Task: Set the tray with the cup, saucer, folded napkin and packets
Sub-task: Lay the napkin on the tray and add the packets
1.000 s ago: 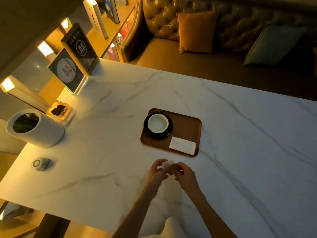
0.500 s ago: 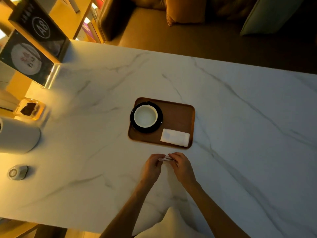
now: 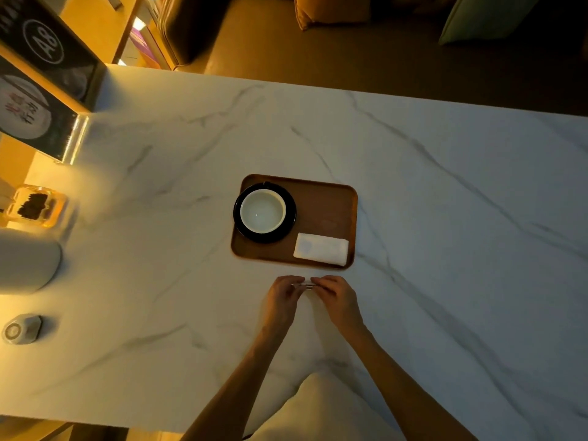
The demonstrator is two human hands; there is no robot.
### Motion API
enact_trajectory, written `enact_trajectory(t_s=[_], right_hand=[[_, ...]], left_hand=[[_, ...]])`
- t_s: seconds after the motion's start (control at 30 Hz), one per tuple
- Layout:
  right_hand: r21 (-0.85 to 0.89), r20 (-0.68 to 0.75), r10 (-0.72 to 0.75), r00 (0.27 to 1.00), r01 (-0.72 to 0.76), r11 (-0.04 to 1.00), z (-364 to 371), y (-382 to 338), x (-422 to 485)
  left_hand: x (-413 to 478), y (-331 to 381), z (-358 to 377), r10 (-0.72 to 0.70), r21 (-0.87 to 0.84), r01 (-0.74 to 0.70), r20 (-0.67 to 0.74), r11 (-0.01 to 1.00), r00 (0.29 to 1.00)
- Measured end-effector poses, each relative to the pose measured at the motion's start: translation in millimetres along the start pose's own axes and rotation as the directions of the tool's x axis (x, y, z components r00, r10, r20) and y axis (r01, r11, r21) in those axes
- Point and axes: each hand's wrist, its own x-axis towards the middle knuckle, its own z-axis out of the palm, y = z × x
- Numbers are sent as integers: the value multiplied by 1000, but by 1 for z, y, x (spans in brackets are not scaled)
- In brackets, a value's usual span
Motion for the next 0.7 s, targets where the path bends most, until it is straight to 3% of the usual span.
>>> enact_trajectory(t_s=[0.23,0.53,0.7], right_hand=[[119,-19,123,992,-120,986,-1,-4,2],[160,-3,169,986,-166,973,1,-9,4],[203,-19,223,975,-214,955,4,-6,6]], left_hand=[[1,-3,-6,-49,3,49,-38,999,998],[2,-2,-5,-205,-201,193,-38,960,978],[2,2,-3,-189,-140,182,-43,973,981]])
